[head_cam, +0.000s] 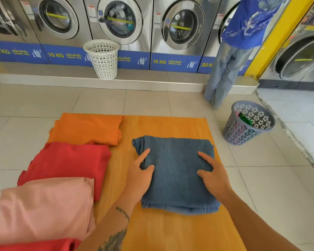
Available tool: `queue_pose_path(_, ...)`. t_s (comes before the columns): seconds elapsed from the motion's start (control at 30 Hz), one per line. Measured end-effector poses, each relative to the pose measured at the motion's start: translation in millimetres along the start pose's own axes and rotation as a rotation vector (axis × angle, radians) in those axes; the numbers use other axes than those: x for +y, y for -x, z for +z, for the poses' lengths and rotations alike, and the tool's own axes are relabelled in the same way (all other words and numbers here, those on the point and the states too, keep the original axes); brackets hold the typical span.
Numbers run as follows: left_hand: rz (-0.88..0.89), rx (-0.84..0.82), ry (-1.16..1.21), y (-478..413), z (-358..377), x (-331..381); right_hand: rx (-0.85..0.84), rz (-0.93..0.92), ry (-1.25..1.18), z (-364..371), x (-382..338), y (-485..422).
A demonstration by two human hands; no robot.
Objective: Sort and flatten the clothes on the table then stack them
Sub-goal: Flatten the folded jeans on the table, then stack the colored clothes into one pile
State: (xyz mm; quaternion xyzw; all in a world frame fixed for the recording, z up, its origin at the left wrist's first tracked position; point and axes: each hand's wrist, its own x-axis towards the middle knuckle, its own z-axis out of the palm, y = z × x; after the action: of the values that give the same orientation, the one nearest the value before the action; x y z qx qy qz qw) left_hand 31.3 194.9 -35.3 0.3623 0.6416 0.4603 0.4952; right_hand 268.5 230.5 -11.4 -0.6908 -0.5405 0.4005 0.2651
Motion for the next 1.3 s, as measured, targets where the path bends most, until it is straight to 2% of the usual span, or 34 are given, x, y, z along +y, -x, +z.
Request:
queue_pose_path(0.2, 0.153, 0.096, -0.091, -74.1, 15.8, 30.7, 0.08, -0.109, 0.143, -7.1, -45.6, -96.3)
queue_pose_path(0.3, 0.173, 0.099, -0.224, -98.3, 19.1, 15.5, 0.043, -0.115, 0.27, 7.8, -35.5, -126.3)
queue_pose_path(0.37, 0.183, 0.123, -0.292, -105.4, 20.6, -1.9, 0.011, -0.076, 0.327, 21.2, -14.8, -130.0)
queue_pose_path(0.5, 0.197, 0.13, -0.344, -111.8, 25.2, -16.3, 0.033, -0.032, 0.293, 22.9, 1.8, -132.7)
queue_pose_path(0.63, 0.187, 0.076, -0.431, -108.6, 29.3, -14.0, 0.029, -0.026, 0.33, 17.3, 1.4, -130.0)
queue_pose_path(0.73, 0.149, 0.015, -0.401, -105.4, 26.4, -9.4, -0.054, -0.022, 0.461, 11.1, -5.1, -122.6)
queue_pose_path(0.83, 0.097, -0.021, -0.435, -88.4, 17.5, 1.9, -0.048, 0.004, 0.602, 5.3, -15.8, -104.4)
queue_pose_path(0.97, 0.091, 0.096, -0.428, -46.8, -0.9, 15.7, -0.009, -0.149, 0.559, 9.2, -23.2, -52.1)
queue_pose_path(1.07, 0.103, 0.16, -0.295, -2.8, -19.5, 35.0, -0.11, -0.251, 0.445, 14.8, -26.8, -15.4)
queue_pose_path(1.17, 0.112, 0.218, -0.165, 45.5, -36.3, 49.3, -0.243, -0.27, 0.301, 15.8, -34.5, 13.7)
queue_pose_path(1.3, 0.107, 0.315, -0.102, 96.7, -56.6, 42.2, -0.352, -0.308, 0.29, 17.0, -43.8, 40.3)
